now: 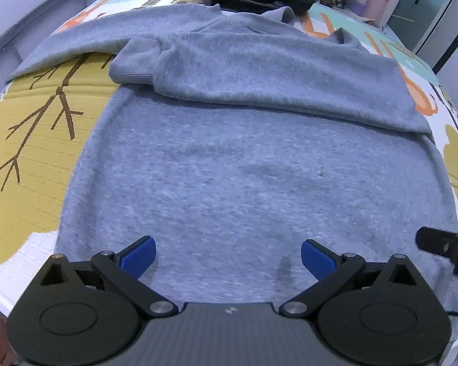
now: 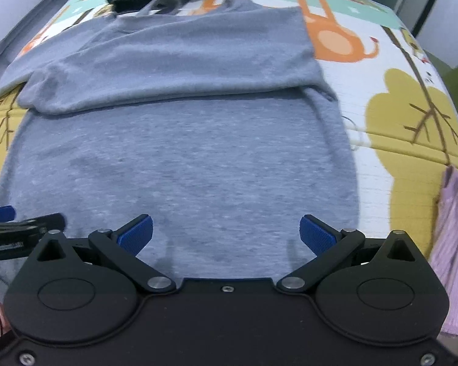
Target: Fold clothes
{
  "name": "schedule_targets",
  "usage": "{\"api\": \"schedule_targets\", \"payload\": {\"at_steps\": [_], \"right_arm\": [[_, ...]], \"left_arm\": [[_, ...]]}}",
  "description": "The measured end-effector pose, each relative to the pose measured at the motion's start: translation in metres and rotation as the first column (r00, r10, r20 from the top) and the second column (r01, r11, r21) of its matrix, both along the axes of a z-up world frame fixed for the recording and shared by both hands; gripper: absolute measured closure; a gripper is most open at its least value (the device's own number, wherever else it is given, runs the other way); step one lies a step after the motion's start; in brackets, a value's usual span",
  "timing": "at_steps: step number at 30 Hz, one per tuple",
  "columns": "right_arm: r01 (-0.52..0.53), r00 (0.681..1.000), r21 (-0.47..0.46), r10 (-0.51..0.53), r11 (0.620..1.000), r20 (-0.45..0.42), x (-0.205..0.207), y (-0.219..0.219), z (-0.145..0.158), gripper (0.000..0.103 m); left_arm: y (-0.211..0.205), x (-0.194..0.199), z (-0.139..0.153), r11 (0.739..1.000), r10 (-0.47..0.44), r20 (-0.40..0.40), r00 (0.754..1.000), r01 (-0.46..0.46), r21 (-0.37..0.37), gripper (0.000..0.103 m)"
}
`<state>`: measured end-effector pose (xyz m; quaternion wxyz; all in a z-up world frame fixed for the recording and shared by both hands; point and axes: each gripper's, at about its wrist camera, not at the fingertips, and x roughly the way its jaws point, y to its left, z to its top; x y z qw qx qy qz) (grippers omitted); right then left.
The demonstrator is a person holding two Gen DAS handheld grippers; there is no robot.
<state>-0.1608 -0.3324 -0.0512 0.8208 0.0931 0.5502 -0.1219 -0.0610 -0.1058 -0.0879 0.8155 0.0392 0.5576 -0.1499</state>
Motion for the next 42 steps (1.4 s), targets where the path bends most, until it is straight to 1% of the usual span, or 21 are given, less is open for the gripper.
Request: {"api": "schedule_targets", "payload": {"at_steps": [3,7,14,16,19,21,22,24,26,27,31,34,37,40,42], "right_arm": [[-0.032,0.999,0.0,0.032,0.999,-0.004,0.003,0.009,-0.002,0.0],[-0.043,0.999,0.025,0.044,0.999,-0.017,0.005,0.014,-0.005,0.0],[-0.055,0.998,0.0,0.055,0.998,-0.013,0.009,0.012,-0.006,0.003],[-0.051,0.999,-0.003,0.051,0.999,-0.015,0.012,0.01,-0.007,0.003],[-0.036,0.999,0.014,0.037,0.999,-0.008,0.017,0.005,-0.008,0.005],[-0.028,1.0,0.019,0.028,0.999,-0.005,0.02,0.002,-0.008,0.007],[-0.027,1.0,0.014,0.027,1.0,-0.006,0.023,0.002,-0.008,0.007],[-0.023,1.0,0.014,0.023,1.0,0.0,0.027,0.002,-0.007,0.01],[-0.02,1.0,0.027,0.019,0.999,0.017,0.03,0.002,-0.004,0.01],[-0.018,1.0,0.034,0.017,0.999,0.026,0.032,0.003,-0.002,0.01],[-0.016,0.999,0.027,0.014,1.0,0.038,0.045,0.01,0.004,0.01],[0.001,0.999,0.043,-0.003,0.999,0.045,0.057,0.019,0.007,0.01],[0.031,0.999,0.05,-0.033,0.998,0.034,0.073,0.031,0.009,0.01],[0.042,0.998,0.033,-0.044,0.999,0.047,0.092,0.049,0.014,0.01],[0.047,0.997,0.024,-0.048,0.999,0.059,0.105,0.062,0.019,0.01]], "left_arm": [[-0.004,-0.001,0.0,1.0,0.024,-0.005,1.0,-0.024,-0.01,0.0],[-0.009,-0.001,0.002,0.999,0.049,-0.002,0.999,-0.049,-0.021,0.0],[-0.009,0.001,0.016,0.99,0.119,0.071,0.99,-0.114,-0.077,0.0],[-0.01,0.006,0.019,0.989,0.143,0.09,0.986,-0.138,-0.057,0.0],[-0.008,0.012,0.024,0.978,0.208,0.117,0.971,-0.205,-0.041,0.0],[-0.007,0.016,0.027,0.974,0.224,0.127,0.966,-0.22,-0.046,0.0],[-0.007,0.018,0.028,0.973,0.229,0.13,0.965,-0.227,-0.036,0.0],[-0.006,0.022,0.03,0.968,0.246,0.142,0.959,-0.25,0.008,0.0],[-0.004,0.026,0.032,0.96,0.263,0.165,0.951,-0.275,0.052,0.0],[-0.002,0.028,0.033,0.96,0.262,0.168,0.95,-0.275,0.058,0.0],[0.01,0.039,0.038,0.968,0.242,0.166,0.956,-0.25,0.026,0.001],[0.019,0.052,0.038,0.971,0.227,0.164,0.96,-0.236,0.032,0.004],[0.032,0.071,0.039,0.973,0.217,0.148,0.965,-0.225,0.042,0.004],[0.048,0.089,0.041,0.976,0.203,0.166,0.965,-0.213,0.044,0.004],[0.059,0.101,0.043,0.978,0.192,0.192,0.963,-0.204,0.045,0.004]]}}
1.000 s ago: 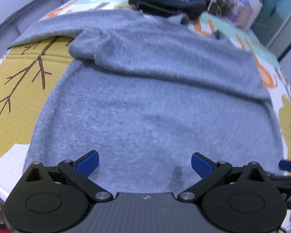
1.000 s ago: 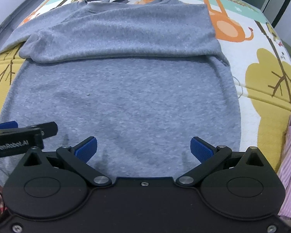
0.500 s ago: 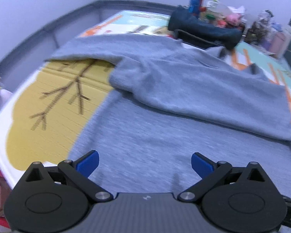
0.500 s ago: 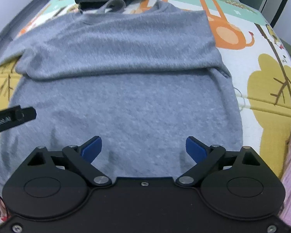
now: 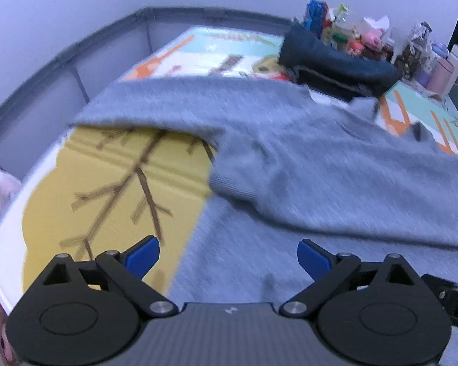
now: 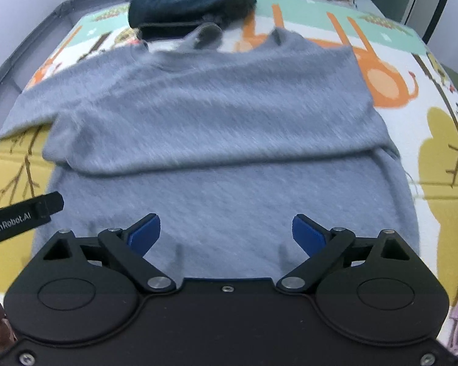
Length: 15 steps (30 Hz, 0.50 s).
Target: Fold clothes
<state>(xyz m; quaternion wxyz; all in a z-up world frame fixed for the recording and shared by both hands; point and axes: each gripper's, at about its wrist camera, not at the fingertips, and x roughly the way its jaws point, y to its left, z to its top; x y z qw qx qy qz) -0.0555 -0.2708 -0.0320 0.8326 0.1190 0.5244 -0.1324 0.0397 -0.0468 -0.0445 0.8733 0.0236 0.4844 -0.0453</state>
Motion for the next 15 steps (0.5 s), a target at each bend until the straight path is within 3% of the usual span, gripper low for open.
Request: {"api": "schedule_targets", "payload": {"at_steps": [15], "right_arm": [[-0.082,0.994,-0.077,0.087,0.994,0.071,0.11,0.106,0.022,0.01]], "left_arm": [[0.09,0.092,-0.012,0.999,-0.019,-0.045,0.999,0.017,-0.045,0.004]]}}
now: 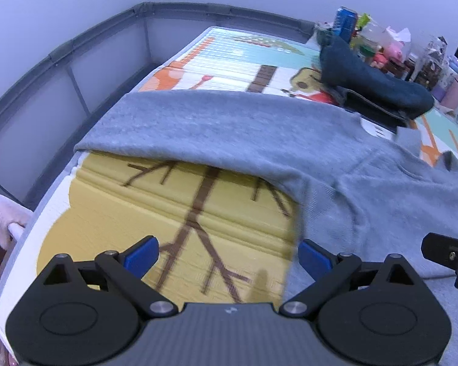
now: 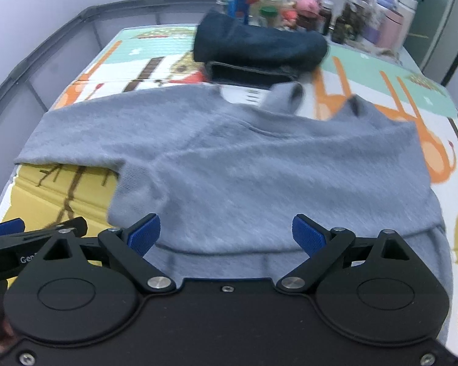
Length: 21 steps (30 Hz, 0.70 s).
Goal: Fold clothes
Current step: 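Move the right gripper to the sweatshirt hem and close on it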
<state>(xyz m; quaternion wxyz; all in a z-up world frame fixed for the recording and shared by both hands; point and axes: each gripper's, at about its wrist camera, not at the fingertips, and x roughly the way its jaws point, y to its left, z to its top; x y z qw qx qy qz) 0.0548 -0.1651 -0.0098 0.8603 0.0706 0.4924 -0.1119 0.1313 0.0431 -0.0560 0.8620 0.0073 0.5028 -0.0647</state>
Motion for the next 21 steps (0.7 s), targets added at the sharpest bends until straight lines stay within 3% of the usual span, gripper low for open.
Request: {"api": "schedule_targets", "payload": {"at_steps": [5,10,19,21], "right_arm": [[-0.041,0.999,-0.018,0.041,0.999,0.015,0.035,0.032,-0.002,0.01],[-0.137,0.99,-0.066,0.138,0.988,0.022,0.074,0.066,-0.009,0.016],[-0.356,0.934,-0.092,0.358,0.93,0.002,0.138,0.132,-0.034,0.03],[-0.393,0.919,-0.103,0.393,0.914,-0.013,0.15,0.145,-0.041,0.04]], "left_arm": [[0.035,0.035,-0.01,0.999,0.044,-0.005,0.999,-0.044,0.019,0.004],[0.069,0.063,-0.022,0.996,0.087,-0.033,0.996,-0.086,0.008,0.004],[0.124,0.098,-0.038,0.984,0.176,-0.045,0.983,-0.177,-0.001,0.004],[0.136,0.106,-0.039,0.979,0.2,-0.061,0.978,-0.202,-0.03,0.005]]}}
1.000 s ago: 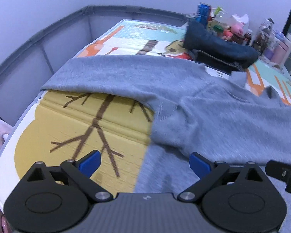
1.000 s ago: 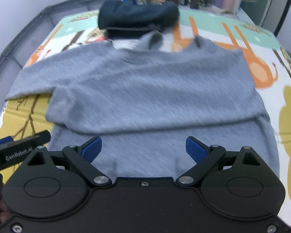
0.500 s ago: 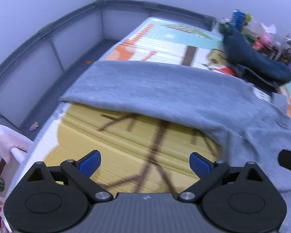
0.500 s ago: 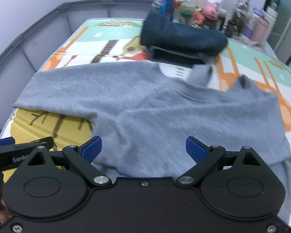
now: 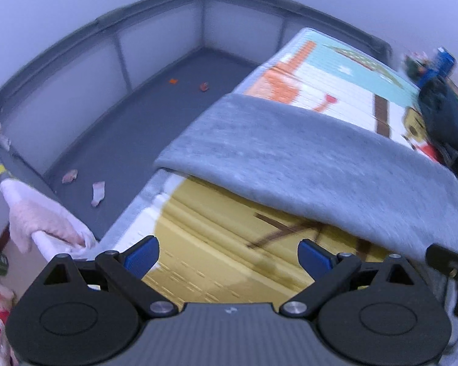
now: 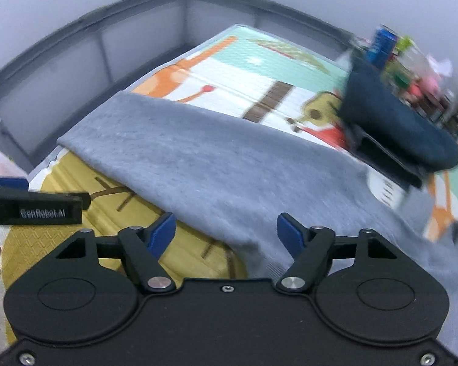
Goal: Fold clothes
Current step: 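Move the right gripper to the sweatshirt hem and close on it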
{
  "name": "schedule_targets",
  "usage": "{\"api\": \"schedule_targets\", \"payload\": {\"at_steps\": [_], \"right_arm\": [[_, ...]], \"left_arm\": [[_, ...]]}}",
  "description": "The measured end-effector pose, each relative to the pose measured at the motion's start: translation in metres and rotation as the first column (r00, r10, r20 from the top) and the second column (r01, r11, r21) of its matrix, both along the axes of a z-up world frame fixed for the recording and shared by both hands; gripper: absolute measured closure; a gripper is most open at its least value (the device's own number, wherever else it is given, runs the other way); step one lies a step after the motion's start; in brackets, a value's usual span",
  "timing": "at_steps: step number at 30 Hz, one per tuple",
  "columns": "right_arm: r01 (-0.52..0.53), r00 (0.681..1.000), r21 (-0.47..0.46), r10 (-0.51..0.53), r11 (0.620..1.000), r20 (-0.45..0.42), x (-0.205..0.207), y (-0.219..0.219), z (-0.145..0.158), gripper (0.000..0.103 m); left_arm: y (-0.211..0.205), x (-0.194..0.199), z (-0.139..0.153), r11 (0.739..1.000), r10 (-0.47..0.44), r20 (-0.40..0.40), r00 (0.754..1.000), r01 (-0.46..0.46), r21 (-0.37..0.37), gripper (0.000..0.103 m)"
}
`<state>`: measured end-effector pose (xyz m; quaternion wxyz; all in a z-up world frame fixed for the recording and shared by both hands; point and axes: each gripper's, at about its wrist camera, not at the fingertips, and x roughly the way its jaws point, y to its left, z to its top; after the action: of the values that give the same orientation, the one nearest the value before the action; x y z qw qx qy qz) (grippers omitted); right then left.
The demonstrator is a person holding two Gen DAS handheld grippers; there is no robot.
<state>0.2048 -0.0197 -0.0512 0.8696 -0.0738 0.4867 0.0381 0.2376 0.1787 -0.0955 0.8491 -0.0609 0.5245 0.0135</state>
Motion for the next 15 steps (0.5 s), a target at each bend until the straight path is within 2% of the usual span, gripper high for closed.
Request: {"api": "schedule_targets", "payload": {"at_steps": [3,6,10,15], "right_arm": [[-0.056,0.998,0.0,0.056,0.998,-0.03,0.017,0.016,-0.013,0.057],[-0.108,0.993,0.014,0.109,0.994,-0.054,0.031,0.031,-0.025,0.061],[-0.189,0.979,0.03,0.191,0.981,-0.065,0.046,0.047,-0.037,0.061],[-0.279,0.958,-0.004,0.278,0.96,-0.075,0.062,0.073,-0.054,0.061]], "left_arm": [[0.014,0.01,-0.001,0.999,0.029,-0.008,1.0,-0.029,-0.04,0.005],[0.024,0.016,-0.002,0.997,0.057,-0.011,0.998,-0.057,-0.058,0.006],[0.035,0.024,-0.006,0.994,0.074,-0.027,0.997,-0.076,-0.08,0.006],[0.045,0.033,-0.014,0.986,0.117,-0.058,0.991,-0.123,-0.111,0.005]]}}
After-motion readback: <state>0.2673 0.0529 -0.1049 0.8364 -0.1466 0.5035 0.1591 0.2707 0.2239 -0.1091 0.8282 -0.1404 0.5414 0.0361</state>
